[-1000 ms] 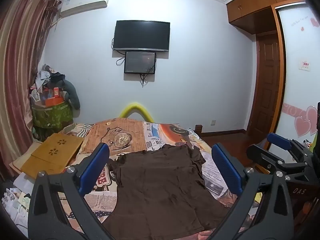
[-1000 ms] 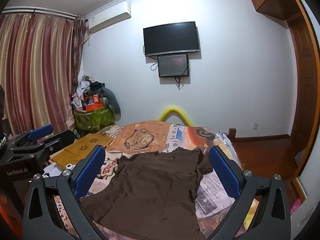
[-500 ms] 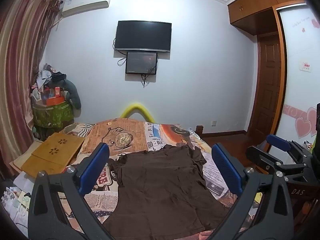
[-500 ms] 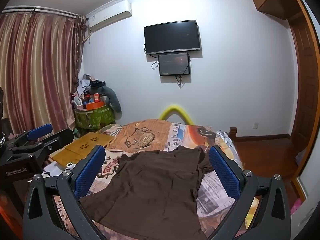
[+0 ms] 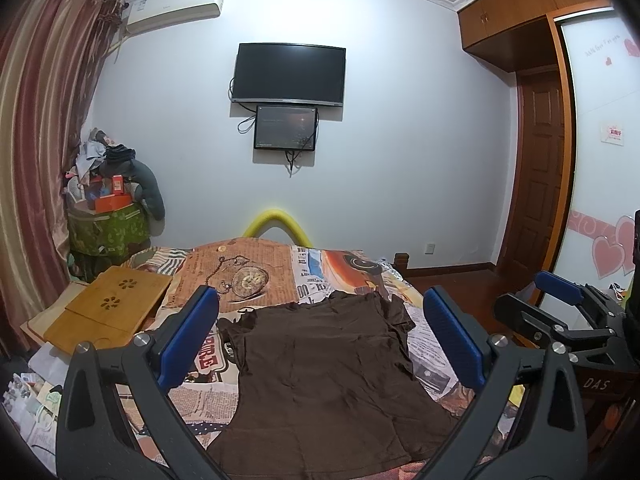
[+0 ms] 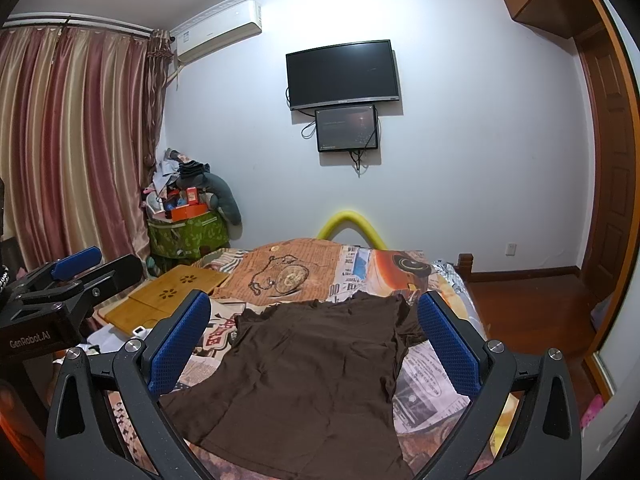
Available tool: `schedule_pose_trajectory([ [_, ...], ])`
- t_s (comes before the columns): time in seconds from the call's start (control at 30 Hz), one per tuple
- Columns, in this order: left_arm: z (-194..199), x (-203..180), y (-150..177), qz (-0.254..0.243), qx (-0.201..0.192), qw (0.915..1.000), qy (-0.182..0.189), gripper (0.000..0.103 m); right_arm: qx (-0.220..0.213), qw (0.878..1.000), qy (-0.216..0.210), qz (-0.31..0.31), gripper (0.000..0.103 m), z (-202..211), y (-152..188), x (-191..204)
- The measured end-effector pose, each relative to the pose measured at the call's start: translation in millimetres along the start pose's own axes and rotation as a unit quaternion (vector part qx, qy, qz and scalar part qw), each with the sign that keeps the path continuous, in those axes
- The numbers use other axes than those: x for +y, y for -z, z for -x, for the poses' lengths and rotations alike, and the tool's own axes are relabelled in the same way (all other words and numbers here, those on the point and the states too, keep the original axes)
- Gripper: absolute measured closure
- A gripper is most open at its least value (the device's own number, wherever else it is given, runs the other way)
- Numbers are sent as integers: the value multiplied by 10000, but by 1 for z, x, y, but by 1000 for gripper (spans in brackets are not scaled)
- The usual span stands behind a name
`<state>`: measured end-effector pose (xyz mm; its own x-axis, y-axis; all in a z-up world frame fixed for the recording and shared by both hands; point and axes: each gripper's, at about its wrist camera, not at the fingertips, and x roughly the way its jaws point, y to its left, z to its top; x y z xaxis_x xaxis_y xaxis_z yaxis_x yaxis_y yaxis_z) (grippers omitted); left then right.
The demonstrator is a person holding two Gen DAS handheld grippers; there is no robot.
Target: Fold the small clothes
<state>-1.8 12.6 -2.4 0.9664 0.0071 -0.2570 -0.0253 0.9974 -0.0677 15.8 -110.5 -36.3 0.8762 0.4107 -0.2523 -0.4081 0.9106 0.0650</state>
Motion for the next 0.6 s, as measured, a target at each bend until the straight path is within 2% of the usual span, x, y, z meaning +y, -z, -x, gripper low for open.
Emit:
schedule_pose_trajectory([
  [0.6,-3,3,2,32,40,10000,34,0,-14,10000,11,-34,0,3,-1,-2],
])
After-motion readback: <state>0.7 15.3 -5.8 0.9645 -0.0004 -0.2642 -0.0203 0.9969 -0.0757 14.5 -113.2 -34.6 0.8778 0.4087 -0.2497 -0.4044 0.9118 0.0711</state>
